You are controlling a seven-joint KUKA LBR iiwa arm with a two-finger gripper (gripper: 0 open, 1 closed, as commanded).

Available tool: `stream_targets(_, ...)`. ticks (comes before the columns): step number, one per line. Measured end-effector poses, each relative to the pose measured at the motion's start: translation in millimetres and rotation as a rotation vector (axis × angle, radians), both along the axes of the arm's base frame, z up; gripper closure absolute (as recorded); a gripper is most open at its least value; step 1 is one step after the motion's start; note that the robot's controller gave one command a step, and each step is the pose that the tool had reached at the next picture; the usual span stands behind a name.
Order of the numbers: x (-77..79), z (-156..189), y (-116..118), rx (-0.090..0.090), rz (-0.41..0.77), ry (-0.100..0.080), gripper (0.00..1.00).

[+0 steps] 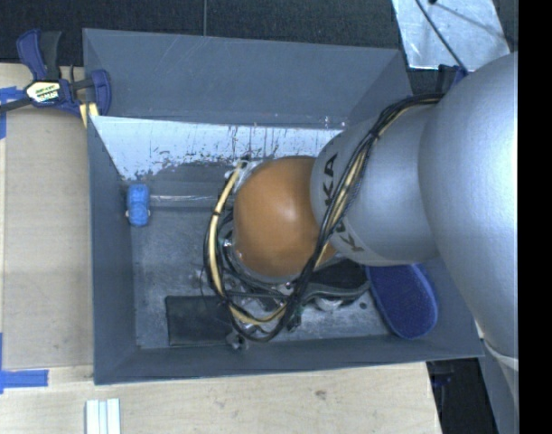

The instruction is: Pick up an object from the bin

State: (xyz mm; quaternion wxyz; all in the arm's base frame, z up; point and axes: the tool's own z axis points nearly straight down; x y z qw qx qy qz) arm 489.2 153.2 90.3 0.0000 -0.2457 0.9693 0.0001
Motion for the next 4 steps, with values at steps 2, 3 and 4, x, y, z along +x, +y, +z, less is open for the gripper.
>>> stream_targets(2, 0.0, 0.0, -0.1, 0.000, -0.001, 0.000, 0.00)
stream_targets(3, 0.0, 0.0, -0.1, 0.000, -0.001, 0.001, 1.00)
stream_targets(4, 0.0, 0.0, -0.1, 0.000, -0.001, 0.001, 0.00)
